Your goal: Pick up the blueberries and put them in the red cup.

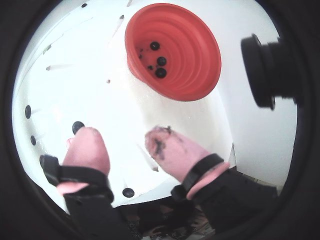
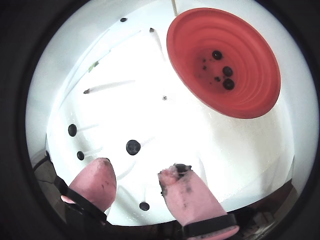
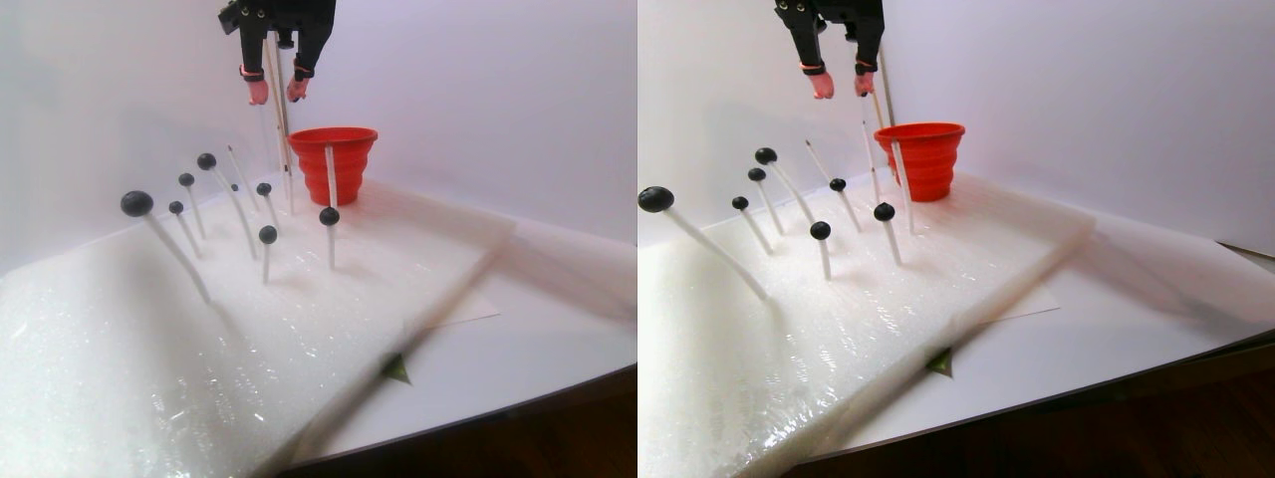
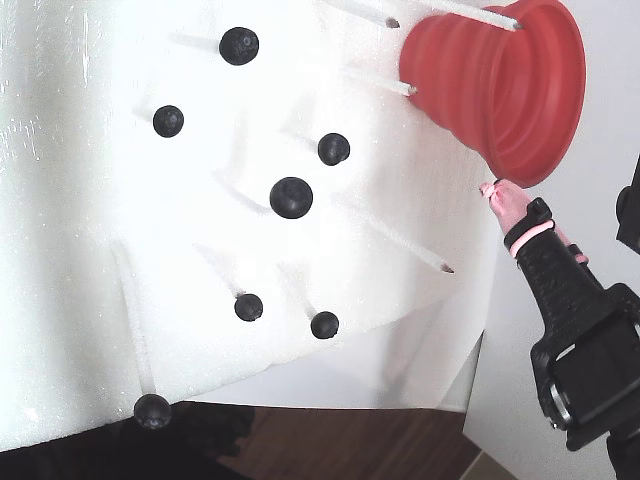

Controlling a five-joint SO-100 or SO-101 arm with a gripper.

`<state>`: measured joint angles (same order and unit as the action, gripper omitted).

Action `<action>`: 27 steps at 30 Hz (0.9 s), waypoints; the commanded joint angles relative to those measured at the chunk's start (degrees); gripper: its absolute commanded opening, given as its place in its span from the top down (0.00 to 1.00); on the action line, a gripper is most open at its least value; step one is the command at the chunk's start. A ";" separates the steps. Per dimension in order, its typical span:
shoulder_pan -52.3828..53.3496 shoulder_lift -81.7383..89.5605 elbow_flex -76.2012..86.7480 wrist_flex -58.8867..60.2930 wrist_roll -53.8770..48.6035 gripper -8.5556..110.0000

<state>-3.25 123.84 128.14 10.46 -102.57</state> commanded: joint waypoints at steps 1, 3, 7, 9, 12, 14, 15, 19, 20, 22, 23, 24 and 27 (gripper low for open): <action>-1.49 7.73 -0.53 0.88 -0.53 0.79; -1.85 9.05 0.53 1.41 -0.62 0.79; -2.20 10.37 1.49 2.29 -1.14 0.79; -2.55 10.72 2.11 2.46 -1.23 0.79; -3.16 11.69 2.72 3.78 -1.23 0.79; -3.78 12.48 3.34 4.39 -1.41 0.79; -4.13 12.92 3.60 4.48 -1.49 0.79; -4.48 14.15 4.75 5.54 -1.58 0.79; -4.39 14.50 5.19 5.54 -1.76 0.79; -4.13 14.50 5.62 5.54 -1.85 0.79; -3.96 14.24 5.89 5.54 -2.02 0.79; -3.69 13.97 6.06 5.54 -2.02 0.79; -2.99 13.36 6.94 5.10 -2.46 0.79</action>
<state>-6.68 132.98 136.23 16.00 -104.68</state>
